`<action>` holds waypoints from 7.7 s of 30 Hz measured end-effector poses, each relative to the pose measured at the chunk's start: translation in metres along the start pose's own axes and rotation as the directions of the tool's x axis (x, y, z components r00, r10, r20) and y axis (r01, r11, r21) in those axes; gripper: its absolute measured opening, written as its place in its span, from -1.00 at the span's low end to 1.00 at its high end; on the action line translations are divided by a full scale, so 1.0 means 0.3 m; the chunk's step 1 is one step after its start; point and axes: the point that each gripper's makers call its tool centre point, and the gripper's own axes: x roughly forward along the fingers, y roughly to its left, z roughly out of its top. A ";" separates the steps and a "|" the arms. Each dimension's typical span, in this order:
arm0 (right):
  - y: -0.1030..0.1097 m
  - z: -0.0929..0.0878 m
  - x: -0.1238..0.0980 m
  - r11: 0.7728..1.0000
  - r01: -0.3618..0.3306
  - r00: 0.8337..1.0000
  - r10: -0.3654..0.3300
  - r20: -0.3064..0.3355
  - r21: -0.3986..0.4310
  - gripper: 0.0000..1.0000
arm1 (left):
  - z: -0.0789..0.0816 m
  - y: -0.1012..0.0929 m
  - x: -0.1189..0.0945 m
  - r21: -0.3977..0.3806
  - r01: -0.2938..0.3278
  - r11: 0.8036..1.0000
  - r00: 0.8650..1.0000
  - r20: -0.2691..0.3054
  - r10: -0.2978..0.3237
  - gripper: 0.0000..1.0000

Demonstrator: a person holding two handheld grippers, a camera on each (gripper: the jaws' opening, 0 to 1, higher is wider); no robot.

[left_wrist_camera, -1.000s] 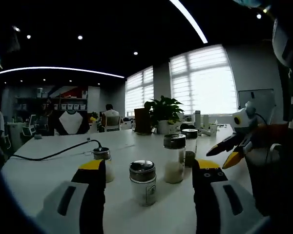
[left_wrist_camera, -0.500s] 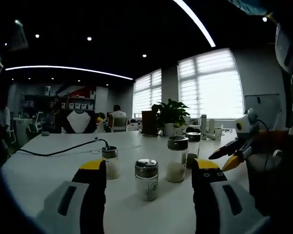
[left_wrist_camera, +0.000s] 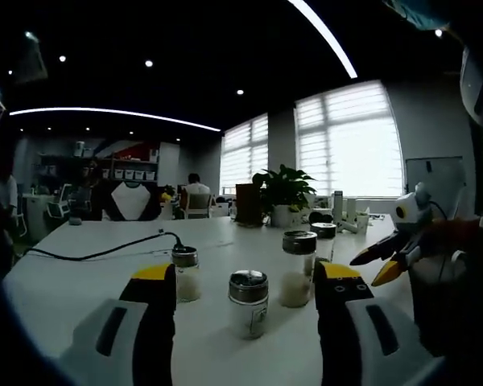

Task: Rotate the seasoning bottle until the label or dispensing opening points toward the visible target arrow and the bottle remains upright within the marked orientation range

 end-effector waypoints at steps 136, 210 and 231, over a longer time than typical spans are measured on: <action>-0.050 -0.006 -0.042 0.999 0.050 0.999 -0.049 -0.019 0.020 0.41 | -0.322 0.302 0.319 0.003 -0.069 0.998 0.949 -0.307 0.066 -0.27; -0.050 0.023 -0.042 0.998 0.053 0.999 -0.053 0.001 0.033 0.40 | -0.304 0.183 0.048 -0.007 -0.042 0.999 0.958 -0.286 0.038 -0.27; -0.057 0.038 -0.048 0.998 0.065 0.998 -0.065 0.002 0.010 0.41 | -0.302 0.147 0.046 -0.016 0.302 0.953 0.910 -0.292 -0.293 -0.27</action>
